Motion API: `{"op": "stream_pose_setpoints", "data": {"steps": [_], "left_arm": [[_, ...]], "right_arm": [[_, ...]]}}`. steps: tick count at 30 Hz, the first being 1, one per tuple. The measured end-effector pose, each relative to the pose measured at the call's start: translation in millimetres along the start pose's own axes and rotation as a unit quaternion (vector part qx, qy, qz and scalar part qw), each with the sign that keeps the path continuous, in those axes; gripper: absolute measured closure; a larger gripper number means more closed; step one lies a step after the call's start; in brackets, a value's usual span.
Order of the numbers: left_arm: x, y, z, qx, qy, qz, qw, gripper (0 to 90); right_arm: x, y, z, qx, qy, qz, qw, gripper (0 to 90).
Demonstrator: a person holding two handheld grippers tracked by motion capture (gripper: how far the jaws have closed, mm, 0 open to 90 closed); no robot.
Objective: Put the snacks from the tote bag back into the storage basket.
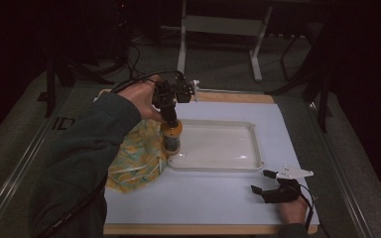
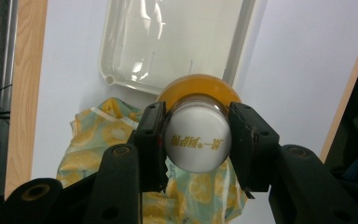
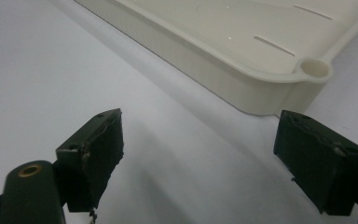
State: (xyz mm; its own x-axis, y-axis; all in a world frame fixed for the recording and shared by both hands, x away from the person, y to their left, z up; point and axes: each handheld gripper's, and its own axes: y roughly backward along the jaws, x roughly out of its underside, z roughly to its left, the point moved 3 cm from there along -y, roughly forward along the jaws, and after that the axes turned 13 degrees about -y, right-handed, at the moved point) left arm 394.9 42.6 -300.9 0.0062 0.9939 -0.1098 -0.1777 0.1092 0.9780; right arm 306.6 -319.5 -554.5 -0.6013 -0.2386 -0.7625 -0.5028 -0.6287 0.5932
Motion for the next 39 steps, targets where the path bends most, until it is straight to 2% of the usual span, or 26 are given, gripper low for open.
{"op": "stream_pose_setpoints", "data": {"steps": [8, 39], "left_arm": [[-5.8, -9.3, -0.7, 0.008, -0.006, -0.003, 1.0, 59.3], [-17.7, -33.4, -4.8, 0.013, -0.018, -0.001, 0.9997, 59.3]], "right_arm": [[-0.1, 0.2, -0.3, 0.0, 0.0, 0.0, 1.0, 15.3], [-0.1, 0.4, -0.5, 0.0, 0.001, 0.001, 1.0, 15.3]]}}
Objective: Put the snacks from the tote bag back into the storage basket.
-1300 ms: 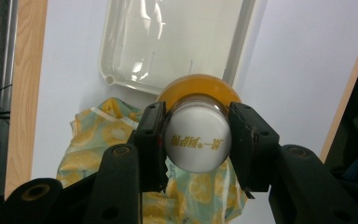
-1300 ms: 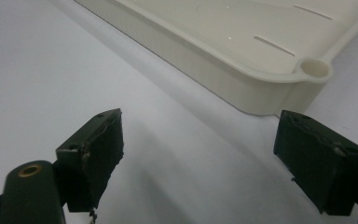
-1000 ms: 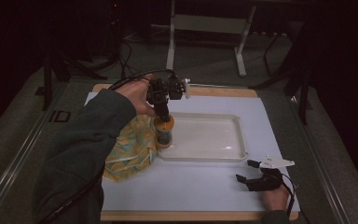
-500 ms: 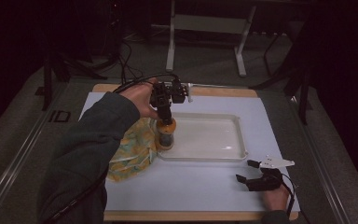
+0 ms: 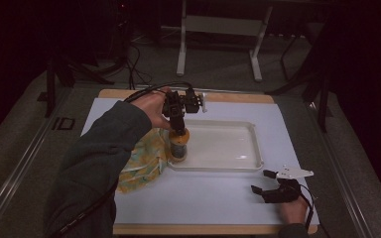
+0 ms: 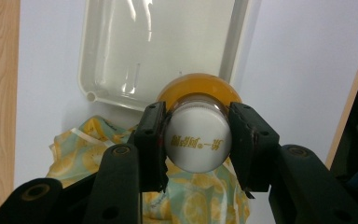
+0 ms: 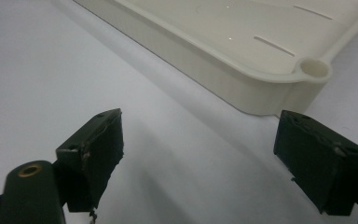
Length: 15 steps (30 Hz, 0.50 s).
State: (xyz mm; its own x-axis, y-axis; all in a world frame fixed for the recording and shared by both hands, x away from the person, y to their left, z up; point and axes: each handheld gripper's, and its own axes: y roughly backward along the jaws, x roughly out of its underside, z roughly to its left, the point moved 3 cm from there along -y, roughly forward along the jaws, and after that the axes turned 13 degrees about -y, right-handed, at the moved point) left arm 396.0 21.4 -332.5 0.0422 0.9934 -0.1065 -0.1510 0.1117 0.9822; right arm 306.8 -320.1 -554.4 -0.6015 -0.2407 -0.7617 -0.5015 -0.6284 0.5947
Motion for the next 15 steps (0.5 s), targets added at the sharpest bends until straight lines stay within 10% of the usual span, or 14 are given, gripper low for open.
{"op": "stream_pose_setpoints", "data": {"steps": [15], "left_arm": [[-6.5, -11.0, -0.5, 0.004, -0.005, 0.0, 1.0, 59.3]], "right_arm": [[0.0, 0.0, 0.0, 0.0, 0.0, 0.0, 1.0, 15.3]]}}
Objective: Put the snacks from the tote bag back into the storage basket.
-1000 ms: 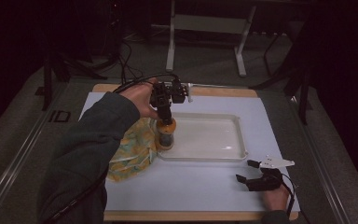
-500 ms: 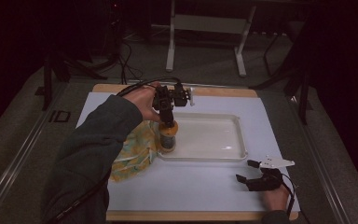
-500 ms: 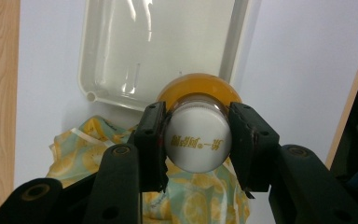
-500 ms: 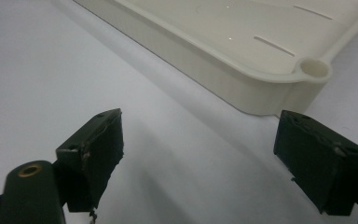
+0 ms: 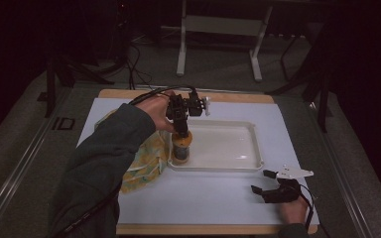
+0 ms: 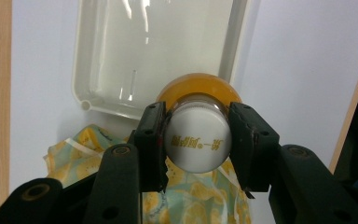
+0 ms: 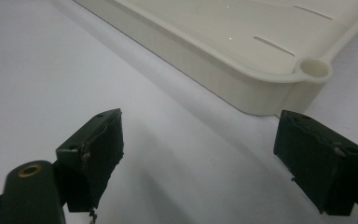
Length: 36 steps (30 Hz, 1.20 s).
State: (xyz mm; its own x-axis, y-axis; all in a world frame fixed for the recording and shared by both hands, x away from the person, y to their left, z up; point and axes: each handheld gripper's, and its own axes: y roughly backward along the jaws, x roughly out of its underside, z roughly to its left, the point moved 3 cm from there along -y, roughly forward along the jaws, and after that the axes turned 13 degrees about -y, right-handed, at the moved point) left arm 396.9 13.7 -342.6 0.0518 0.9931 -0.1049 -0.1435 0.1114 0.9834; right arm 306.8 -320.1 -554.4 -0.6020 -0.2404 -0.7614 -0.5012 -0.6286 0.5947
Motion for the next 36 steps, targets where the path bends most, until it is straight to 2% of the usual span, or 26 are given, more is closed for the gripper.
{"op": "stream_pose_setpoints", "data": {"steps": [21, 36], "left_arm": [[-0.5, -20.5, 0.1, 0.004, 0.002, 0.003, 1.0, 59.3], [-2.3, -33.0, -2.0, 0.008, -0.003, 0.018, 0.9998, 59.2]], "right_arm": [[-0.1, 0.0, 0.0, 0.0, 0.0, -0.001, 1.0, 15.3], [-0.1, 0.1, 0.1, 0.0, 0.0, -0.001, 1.0, 15.3]]}}
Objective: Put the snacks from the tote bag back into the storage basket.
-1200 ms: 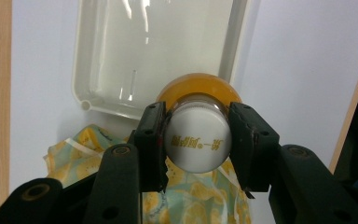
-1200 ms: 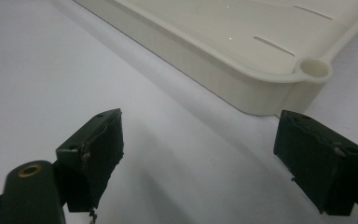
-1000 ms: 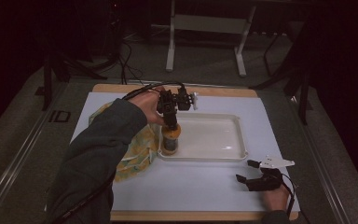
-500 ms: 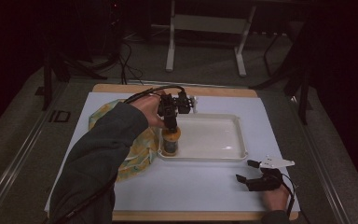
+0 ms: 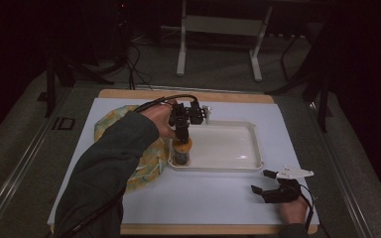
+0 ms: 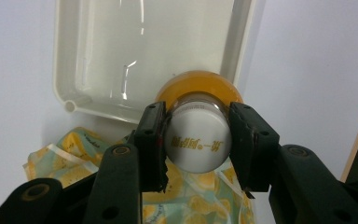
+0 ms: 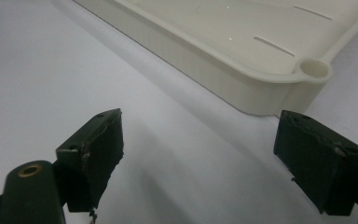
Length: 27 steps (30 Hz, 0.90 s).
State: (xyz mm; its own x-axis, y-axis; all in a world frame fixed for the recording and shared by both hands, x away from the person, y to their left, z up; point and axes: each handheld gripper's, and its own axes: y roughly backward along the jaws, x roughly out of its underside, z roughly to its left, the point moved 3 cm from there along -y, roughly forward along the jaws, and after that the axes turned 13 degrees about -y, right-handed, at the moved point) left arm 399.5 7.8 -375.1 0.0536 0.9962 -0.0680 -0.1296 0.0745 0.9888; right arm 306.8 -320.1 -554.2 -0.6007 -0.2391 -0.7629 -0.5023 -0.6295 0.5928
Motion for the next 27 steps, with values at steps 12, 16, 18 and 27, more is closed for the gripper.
{"op": "stream_pose_setpoints", "data": {"steps": [12, 16, 18, 27], "left_arm": [[-0.1, -6.2, -0.3, 0.001, -0.001, -0.002, 1.0, 58.6], [0.7, -6.5, -0.3, 0.005, 0.004, -0.002, 1.0, 56.9], [1.0, -5.9, 0.1, 0.008, 0.007, -0.005, 0.9999, 55.3], [1.5, -7.2, 0.3, 0.008, 0.017, -0.021, 0.9996, 45.7]], "right_arm": [[0.1, 0.0, 0.4, 0.002, 0.001, 0.0, 1.0, 15.3], [0.1, 0.0, 0.4, 0.002, 0.001, 0.0, 1.0, 15.3], [0.1, -0.1, 0.5, 0.002, 0.001, 0.0, 1.0, 15.3], [0.1, -0.1, 0.5, 0.002, 0.002, 0.0, 1.0, 15.3]]}}
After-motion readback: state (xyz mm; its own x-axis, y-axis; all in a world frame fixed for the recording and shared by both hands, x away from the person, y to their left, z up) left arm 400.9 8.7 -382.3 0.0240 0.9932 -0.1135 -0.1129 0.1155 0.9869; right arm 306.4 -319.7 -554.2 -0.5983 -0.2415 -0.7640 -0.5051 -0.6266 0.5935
